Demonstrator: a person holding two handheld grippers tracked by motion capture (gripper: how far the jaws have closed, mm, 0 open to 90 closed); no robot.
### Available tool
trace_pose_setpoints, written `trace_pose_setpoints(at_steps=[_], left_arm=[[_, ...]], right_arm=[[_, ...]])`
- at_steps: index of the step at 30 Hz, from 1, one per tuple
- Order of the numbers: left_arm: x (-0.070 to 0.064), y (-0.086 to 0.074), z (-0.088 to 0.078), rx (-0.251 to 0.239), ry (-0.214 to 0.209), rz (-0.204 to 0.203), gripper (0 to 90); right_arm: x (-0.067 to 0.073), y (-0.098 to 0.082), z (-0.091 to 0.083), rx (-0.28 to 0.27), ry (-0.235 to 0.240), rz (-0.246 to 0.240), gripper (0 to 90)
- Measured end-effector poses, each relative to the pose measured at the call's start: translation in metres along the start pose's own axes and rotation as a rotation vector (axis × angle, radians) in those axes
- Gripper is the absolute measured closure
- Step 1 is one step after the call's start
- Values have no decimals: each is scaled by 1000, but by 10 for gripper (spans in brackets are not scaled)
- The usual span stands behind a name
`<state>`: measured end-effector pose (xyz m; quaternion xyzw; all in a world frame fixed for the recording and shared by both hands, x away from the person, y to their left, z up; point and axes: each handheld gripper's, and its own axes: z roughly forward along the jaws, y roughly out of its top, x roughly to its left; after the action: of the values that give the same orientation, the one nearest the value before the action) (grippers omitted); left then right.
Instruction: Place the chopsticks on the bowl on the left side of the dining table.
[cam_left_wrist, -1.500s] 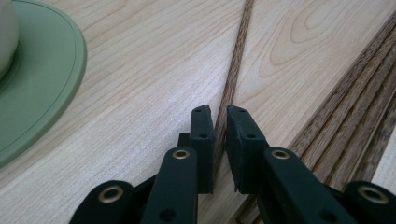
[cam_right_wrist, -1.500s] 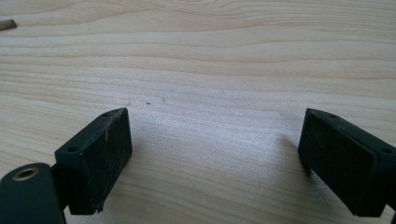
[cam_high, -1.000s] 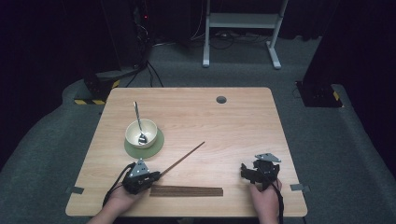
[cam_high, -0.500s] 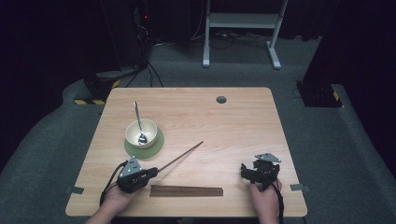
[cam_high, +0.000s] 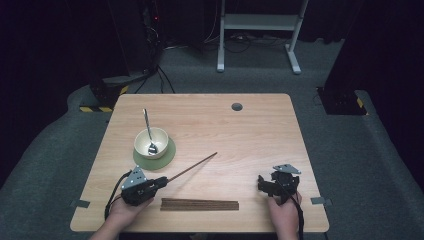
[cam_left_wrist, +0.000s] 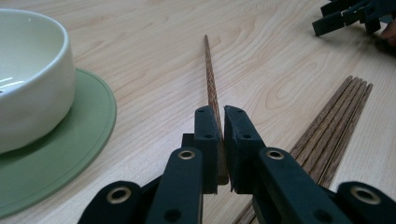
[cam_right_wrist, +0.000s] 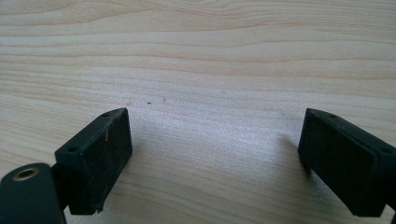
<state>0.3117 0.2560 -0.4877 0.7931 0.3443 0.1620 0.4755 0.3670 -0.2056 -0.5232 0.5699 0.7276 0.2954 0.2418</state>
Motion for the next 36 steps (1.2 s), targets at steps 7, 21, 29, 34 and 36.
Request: trace_pose_setpoints(at_steps=[7, 21, 29, 34, 36], left_arm=[[1, 2, -6, -36, -1, -9, 837], [6, 10, -20, -96, 3, -7, 837], [19, 13, -32, -117, 37, -7, 837], [27, 12, -34, -131, 56, -18, 837], [32, 12, -35, -147, 71, -26, 837]], right_arm=[[0, 0, 0, 0, 0, 0, 96], [0, 0, 0, 1, 1, 1, 96], [0, 0, 0, 0, 0, 0, 96], [0, 0, 0, 0, 0, 0, 95], [0, 0, 0, 1, 0, 3, 96]])
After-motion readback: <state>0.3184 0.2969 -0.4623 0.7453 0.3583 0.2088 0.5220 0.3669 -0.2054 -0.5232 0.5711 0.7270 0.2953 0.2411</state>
